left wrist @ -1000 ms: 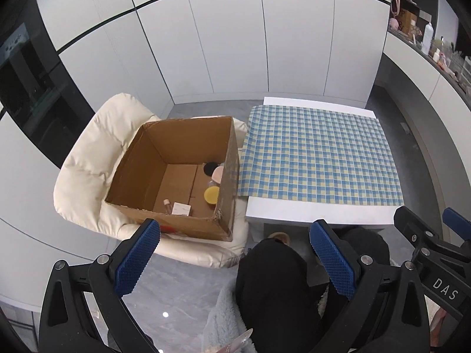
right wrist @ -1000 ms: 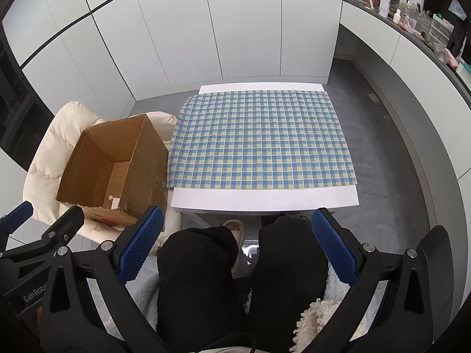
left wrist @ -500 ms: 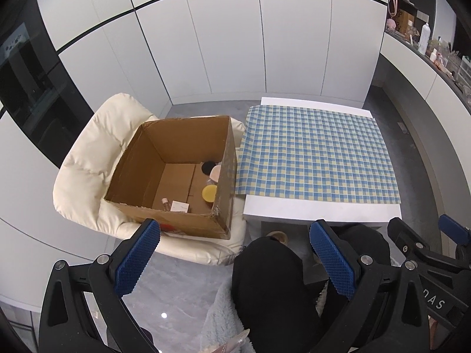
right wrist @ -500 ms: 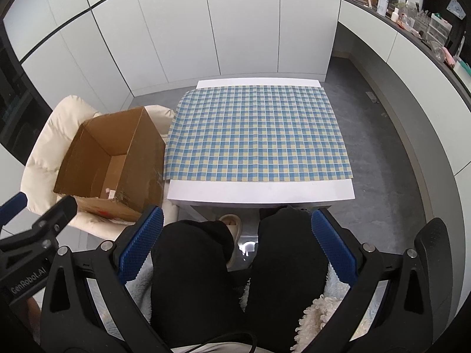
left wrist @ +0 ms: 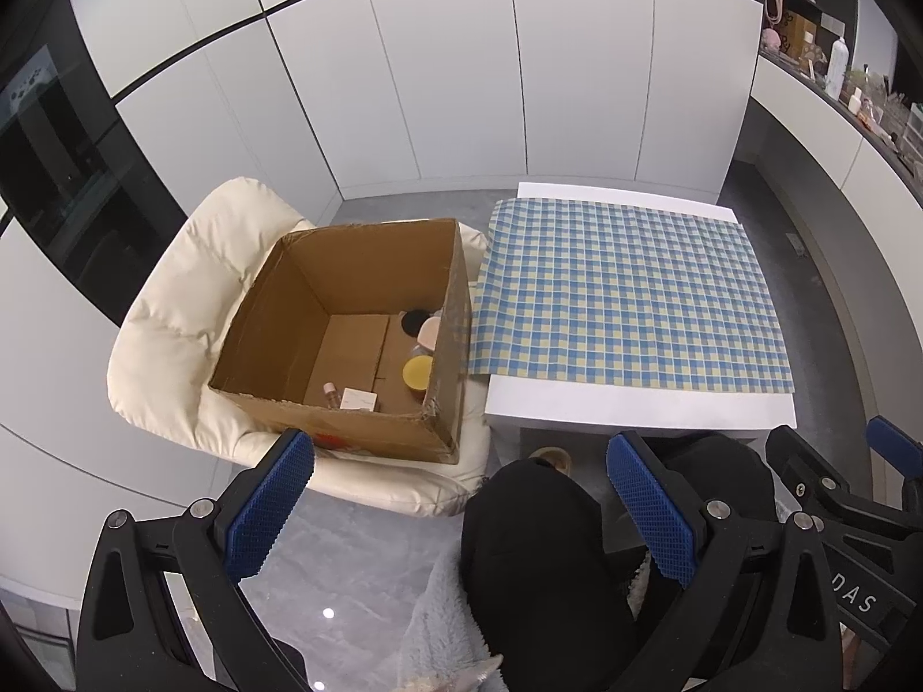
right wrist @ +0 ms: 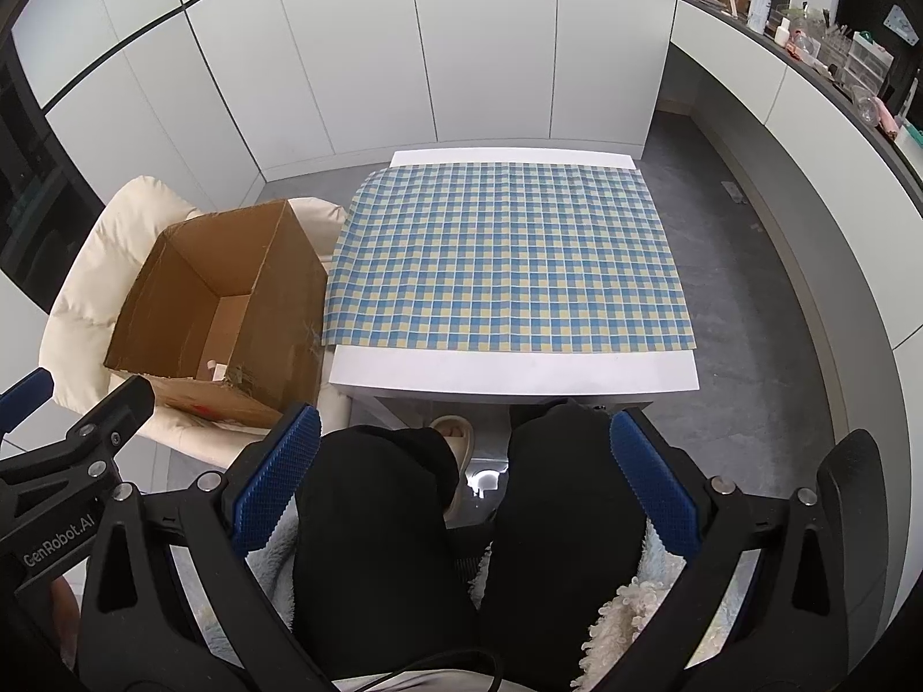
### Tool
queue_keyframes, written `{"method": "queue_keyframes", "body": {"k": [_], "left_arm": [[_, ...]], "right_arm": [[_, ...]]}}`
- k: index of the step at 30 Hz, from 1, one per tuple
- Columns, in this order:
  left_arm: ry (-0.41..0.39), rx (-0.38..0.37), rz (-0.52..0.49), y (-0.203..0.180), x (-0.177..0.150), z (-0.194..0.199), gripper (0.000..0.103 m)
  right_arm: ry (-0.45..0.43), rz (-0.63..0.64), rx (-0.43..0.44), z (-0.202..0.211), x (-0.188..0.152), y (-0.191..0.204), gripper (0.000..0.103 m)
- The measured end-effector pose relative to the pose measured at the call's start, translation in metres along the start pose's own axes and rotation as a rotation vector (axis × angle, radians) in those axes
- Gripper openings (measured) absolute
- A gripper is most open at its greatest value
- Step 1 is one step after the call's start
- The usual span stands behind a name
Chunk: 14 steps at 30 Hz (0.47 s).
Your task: Organize objects
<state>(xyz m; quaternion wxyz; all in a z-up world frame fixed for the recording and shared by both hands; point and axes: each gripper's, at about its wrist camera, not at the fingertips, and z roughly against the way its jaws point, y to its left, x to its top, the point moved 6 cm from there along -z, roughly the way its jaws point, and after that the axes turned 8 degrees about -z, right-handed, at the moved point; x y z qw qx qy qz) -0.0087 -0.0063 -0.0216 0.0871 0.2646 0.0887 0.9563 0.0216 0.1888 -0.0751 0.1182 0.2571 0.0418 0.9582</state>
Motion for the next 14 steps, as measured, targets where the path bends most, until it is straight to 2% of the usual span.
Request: {"method": "queue_keyframes", "body": {"k": [14], "left_arm": [[0.004, 0.001, 0.001, -0.0001, -0.0006, -0.0018, 0.102]], "right_arm": [[0.003, 0.008, -0.002, -0.0021, -0.0011, -0.0009, 0.102]]}}
